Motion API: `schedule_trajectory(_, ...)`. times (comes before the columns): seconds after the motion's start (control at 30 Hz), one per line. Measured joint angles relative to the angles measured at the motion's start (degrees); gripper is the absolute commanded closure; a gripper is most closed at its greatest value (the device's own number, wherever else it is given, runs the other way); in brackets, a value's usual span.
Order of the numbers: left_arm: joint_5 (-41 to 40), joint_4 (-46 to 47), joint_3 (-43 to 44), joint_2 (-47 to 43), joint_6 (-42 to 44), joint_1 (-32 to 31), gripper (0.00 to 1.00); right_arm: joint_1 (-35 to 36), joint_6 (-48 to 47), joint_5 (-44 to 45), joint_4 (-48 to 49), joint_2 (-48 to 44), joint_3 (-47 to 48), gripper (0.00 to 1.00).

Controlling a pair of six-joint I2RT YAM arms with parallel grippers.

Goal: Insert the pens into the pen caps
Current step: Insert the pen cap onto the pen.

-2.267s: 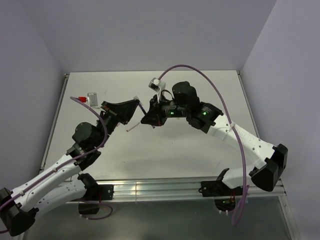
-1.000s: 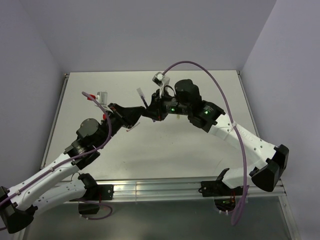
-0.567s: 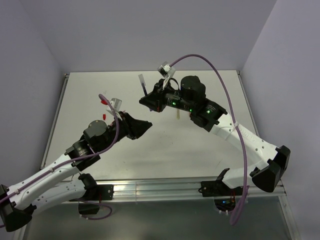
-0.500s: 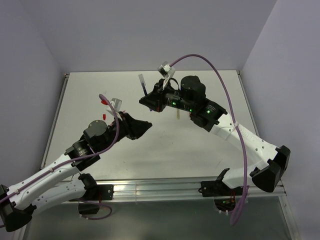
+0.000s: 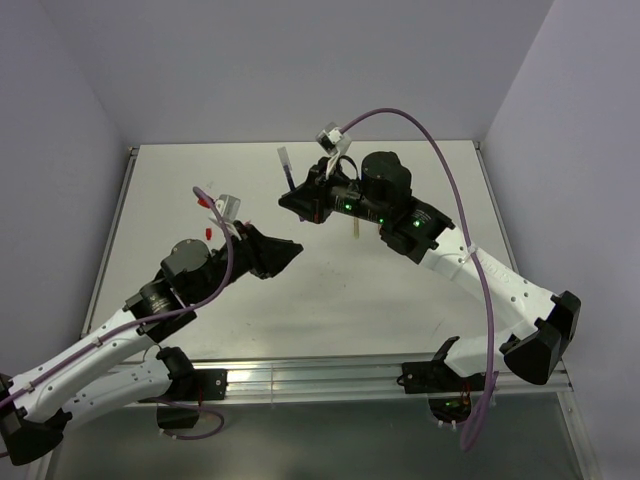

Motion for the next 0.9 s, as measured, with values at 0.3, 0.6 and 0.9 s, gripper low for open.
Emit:
schedule_trajectory(0.3, -1.60, -2.60, 0.68, -0.87, 0.00, 0.00, 0.53, 0.00, -0.04, 1.22, 0.37, 0.00, -0.17, 1.00)
schedule_trajectory(0.6, -4.31, -8.20, 3.96, -4.61, 0.70, 0.00, 0.51, 0.00, -0.28, 2.62, 0.31, -0.02, -0.35, 1.00)
schedule_trajectory(0.9, -11.26, -11.41, 14.36, -3.08, 4.17, 0.00, 0.45, 0.07, -0.37, 1.07, -0.90, 0.00, -2.23, 1.00)
